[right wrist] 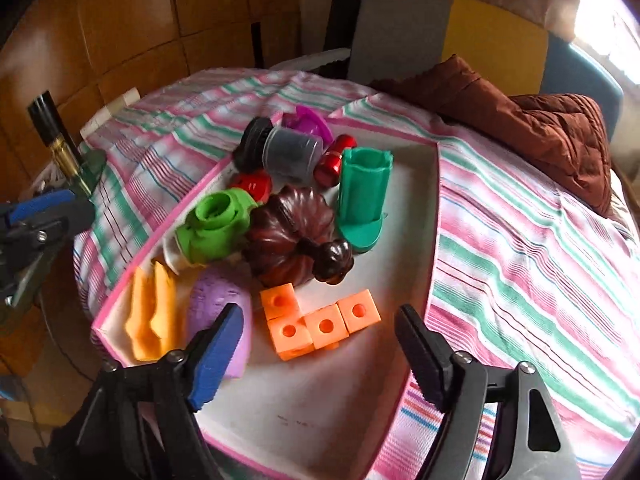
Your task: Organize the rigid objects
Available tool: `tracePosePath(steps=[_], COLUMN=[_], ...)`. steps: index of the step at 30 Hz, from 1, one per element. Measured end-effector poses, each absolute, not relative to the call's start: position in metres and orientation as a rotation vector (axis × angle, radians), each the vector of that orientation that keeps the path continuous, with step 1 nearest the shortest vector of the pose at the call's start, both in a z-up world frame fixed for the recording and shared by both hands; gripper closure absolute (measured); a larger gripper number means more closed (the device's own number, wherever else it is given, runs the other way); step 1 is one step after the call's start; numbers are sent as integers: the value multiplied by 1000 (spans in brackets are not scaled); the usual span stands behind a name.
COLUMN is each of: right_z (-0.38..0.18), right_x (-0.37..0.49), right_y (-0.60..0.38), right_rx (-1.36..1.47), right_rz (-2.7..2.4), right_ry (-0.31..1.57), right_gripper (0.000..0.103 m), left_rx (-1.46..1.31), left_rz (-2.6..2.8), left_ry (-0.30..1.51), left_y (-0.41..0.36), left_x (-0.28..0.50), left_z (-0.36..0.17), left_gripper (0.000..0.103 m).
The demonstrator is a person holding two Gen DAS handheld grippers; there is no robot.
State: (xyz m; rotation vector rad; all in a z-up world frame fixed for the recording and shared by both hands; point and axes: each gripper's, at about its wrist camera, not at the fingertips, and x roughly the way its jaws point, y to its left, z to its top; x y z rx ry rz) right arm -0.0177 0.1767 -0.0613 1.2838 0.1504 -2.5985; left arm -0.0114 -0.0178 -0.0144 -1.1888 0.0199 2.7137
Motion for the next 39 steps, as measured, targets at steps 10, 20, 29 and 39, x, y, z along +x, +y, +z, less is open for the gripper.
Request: tracePosePath(steps=[10,20,29,39], right_z=[-31,-21,-16,-15], right_x=[13,23,28,30], right_y=[186,173,165,165], right_rx=[1198,1171,1135,1131], right_rz=[-2827,-2893,-2914,-2924], right_ry=[-43,-64,-52,-47], right_gripper=[13,12,12,12], left_rx=[-1127,-1135,-1129,-1090], left_rz=[2792,2851,2886,2899], left_ry=[44,12,4,48], left_y=[-15,-20,-24,-22], left_x=[0,12,18,22], left_z=[-3,0,3,2], left_gripper=[53,39,39,45])
